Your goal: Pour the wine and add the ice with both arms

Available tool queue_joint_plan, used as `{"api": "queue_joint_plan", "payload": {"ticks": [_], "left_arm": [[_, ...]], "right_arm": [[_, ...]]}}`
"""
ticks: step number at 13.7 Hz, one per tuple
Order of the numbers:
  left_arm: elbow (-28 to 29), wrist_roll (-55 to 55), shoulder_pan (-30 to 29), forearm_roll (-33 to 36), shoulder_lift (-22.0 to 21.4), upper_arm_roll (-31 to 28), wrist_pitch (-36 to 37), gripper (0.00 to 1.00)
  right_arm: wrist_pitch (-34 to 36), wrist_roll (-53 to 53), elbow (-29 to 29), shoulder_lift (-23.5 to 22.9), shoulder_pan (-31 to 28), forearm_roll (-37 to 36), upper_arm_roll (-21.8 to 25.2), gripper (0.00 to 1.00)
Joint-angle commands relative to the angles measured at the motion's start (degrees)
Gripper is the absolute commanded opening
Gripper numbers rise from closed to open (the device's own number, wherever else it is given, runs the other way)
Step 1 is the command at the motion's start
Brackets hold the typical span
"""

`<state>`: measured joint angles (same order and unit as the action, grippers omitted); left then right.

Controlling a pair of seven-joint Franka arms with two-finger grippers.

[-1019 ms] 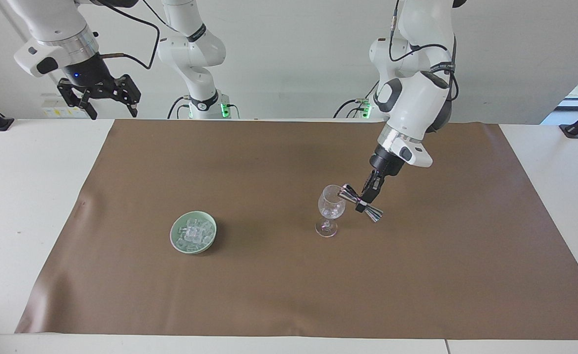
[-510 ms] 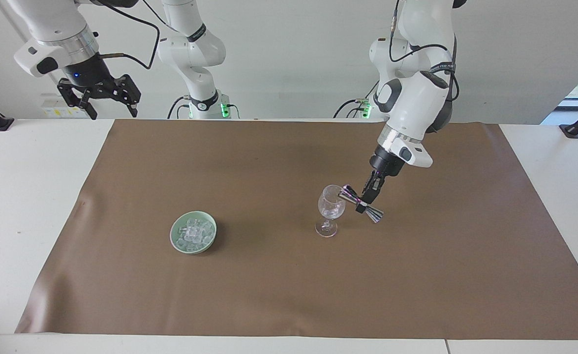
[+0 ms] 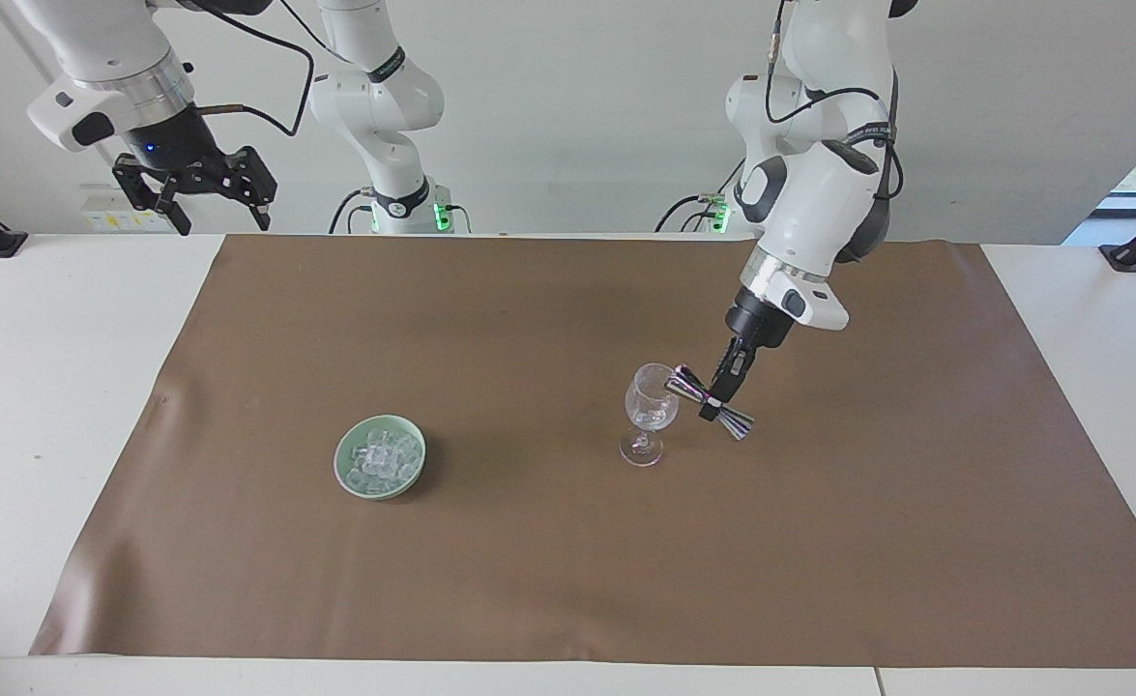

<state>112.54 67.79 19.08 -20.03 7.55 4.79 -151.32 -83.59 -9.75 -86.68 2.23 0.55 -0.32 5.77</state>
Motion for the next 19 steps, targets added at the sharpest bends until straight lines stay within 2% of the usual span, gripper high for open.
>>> {"api": "queue_joint_plan", "payload": {"ticks": [1,19], "left_arm": [[-1.3,1.1,1.3,1.8,0.7,-0.9,-0.8,0.00],[-1.9,1.1,1.2,6.3,0.7,-1.2,-0.6,0.00]], "right_arm": [[0.1,-0.8,-0.7,0.6,0.4,0.5,0.5,1.00],[0.1,-0.8,-0.6,0.6,0.4,0.5,0.5,1.00]]}}
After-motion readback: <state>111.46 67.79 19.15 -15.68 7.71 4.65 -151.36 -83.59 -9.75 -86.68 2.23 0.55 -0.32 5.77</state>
